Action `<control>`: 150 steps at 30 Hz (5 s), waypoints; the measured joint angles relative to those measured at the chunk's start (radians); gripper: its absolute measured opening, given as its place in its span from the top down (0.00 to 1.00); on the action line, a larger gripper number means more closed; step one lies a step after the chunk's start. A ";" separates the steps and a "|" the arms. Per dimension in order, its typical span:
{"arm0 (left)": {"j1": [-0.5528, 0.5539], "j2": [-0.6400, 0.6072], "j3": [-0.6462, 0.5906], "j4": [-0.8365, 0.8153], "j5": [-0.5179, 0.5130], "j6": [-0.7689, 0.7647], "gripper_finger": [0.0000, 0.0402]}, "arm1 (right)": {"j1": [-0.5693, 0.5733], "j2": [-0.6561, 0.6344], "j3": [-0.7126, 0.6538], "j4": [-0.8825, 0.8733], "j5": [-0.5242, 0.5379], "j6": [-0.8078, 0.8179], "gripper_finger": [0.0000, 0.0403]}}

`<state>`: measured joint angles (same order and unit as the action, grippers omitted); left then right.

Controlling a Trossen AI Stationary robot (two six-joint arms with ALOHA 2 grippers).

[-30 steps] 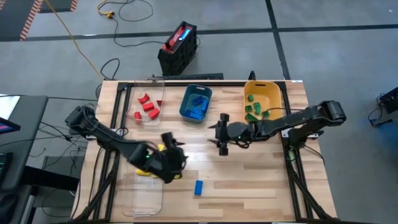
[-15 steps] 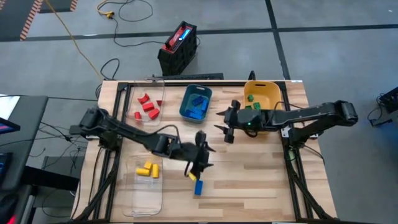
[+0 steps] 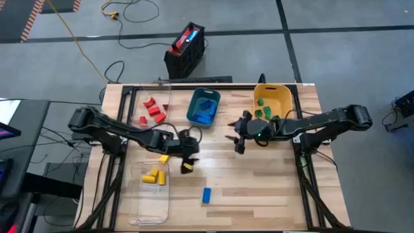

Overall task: Sort blocks
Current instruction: Put the yellow block into the bottom transparent bin, then put the blue game piece into the blue bin

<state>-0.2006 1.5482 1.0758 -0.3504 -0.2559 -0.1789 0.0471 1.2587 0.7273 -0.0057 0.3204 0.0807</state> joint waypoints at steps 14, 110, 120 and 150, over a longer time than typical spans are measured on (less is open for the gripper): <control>0.197 -0.048 0.043 -0.478 0.176 -0.432 0.37 | 0.070 0.169 0.000 0.130 0.128 -0.044 0.34; 0.135 0.083 0.141 -0.604 0.109 -0.204 0.71 | -0.034 0.161 0.000 0.213 -0.017 -0.157 0.34; -0.081 -0.004 0.351 -0.619 0.125 -0.319 0.71 | -0.092 0.160 -0.015 0.154 0.000 -0.108 0.34; -0.448 -0.008 0.137 -0.871 0.195 -0.764 0.38 | 0.327 0.465 0.265 0.109 -0.396 -0.412 0.34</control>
<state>-0.6487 1.5398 1.2125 -1.2209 -0.0605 -0.9432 0.3744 1.7239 0.9922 0.1033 -0.0757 -0.3311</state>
